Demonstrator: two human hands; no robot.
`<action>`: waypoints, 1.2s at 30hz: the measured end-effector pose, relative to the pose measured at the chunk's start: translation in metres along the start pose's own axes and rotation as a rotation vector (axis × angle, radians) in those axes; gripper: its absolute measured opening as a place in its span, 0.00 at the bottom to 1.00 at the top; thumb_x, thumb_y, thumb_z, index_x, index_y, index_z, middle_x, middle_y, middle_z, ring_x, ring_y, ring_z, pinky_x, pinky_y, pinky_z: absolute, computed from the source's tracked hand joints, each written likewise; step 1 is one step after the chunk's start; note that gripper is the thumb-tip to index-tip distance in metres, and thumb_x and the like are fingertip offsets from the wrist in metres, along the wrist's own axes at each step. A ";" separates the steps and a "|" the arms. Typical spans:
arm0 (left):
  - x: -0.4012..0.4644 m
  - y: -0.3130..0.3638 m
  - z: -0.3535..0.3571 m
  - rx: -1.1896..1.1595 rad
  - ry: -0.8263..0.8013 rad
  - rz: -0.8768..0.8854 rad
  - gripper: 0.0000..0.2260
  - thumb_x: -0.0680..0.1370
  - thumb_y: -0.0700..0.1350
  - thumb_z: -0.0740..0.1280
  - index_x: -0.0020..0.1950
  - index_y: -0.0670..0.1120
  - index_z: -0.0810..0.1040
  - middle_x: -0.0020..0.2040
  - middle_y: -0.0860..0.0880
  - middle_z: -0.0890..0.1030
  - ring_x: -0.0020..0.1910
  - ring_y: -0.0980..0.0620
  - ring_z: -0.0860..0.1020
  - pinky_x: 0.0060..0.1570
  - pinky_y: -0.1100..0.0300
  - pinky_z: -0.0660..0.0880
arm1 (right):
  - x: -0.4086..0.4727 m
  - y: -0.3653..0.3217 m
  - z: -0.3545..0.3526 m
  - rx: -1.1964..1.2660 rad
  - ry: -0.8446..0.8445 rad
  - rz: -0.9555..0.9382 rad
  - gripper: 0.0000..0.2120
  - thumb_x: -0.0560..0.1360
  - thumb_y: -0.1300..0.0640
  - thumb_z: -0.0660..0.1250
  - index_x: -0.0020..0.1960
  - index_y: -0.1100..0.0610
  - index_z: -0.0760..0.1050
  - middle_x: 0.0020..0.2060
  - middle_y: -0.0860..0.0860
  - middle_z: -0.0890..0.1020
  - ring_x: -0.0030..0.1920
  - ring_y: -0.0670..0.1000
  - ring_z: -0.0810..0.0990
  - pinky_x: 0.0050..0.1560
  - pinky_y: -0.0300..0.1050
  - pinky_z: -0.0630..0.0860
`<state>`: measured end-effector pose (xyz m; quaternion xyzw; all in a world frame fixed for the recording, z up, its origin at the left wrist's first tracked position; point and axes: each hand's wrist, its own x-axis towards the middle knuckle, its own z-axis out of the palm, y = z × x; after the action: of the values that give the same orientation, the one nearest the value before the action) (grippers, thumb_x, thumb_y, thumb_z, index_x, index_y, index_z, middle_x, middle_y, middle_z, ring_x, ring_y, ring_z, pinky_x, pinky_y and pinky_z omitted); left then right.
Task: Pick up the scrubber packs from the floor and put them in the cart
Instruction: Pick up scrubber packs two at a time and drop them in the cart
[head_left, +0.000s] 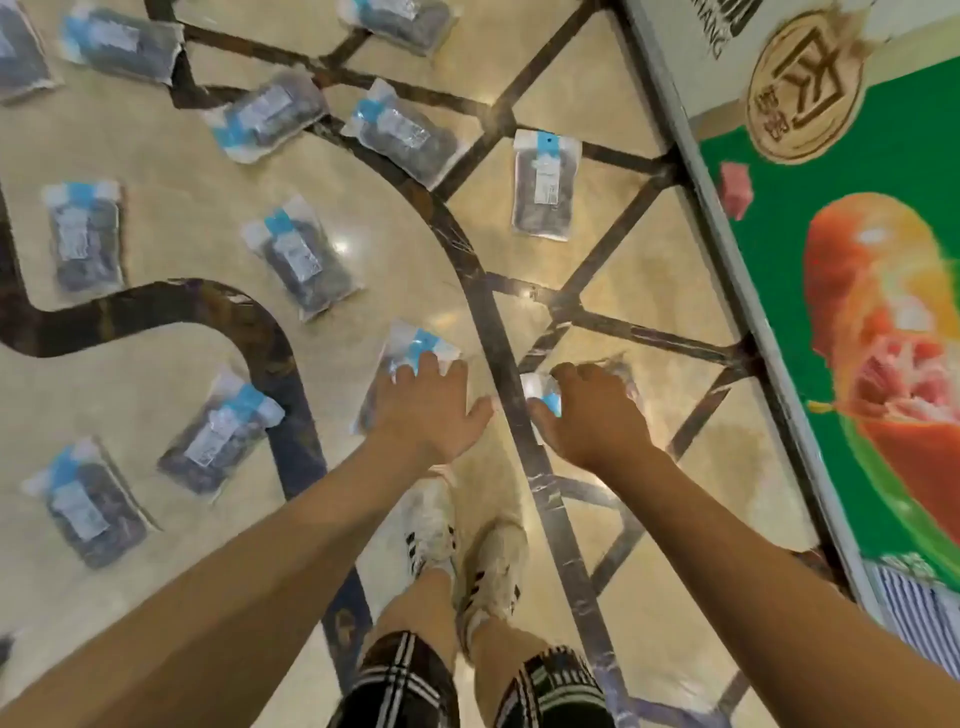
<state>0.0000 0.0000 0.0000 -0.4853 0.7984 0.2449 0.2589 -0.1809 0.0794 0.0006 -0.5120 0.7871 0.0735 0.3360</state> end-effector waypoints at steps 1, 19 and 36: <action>0.018 -0.004 0.019 0.001 -0.019 -0.012 0.28 0.81 0.65 0.53 0.75 0.49 0.66 0.73 0.39 0.69 0.69 0.36 0.71 0.66 0.41 0.68 | 0.019 0.008 0.023 0.021 -0.025 0.023 0.29 0.81 0.36 0.60 0.75 0.54 0.69 0.69 0.58 0.78 0.68 0.63 0.77 0.67 0.63 0.76; 0.193 -0.075 0.309 -0.051 -0.166 -0.184 0.40 0.80 0.59 0.60 0.83 0.43 0.44 0.82 0.36 0.35 0.80 0.27 0.40 0.75 0.31 0.54 | 0.202 0.117 0.267 0.712 0.015 0.688 0.33 0.78 0.49 0.67 0.81 0.50 0.61 0.79 0.57 0.51 0.68 0.62 0.73 0.69 0.58 0.76; 0.213 -0.137 0.296 -0.588 -0.076 -0.578 0.40 0.63 0.59 0.83 0.66 0.41 0.73 0.62 0.40 0.79 0.61 0.38 0.79 0.59 0.45 0.77 | 0.195 0.112 0.313 0.593 -0.187 0.698 0.47 0.56 0.31 0.81 0.65 0.57 0.72 0.64 0.60 0.74 0.62 0.63 0.74 0.65 0.63 0.77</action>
<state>0.0912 -0.0036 -0.3785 -0.7336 0.5149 0.3976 0.1967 -0.1841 0.1276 -0.3816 -0.0894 0.8657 -0.0001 0.4925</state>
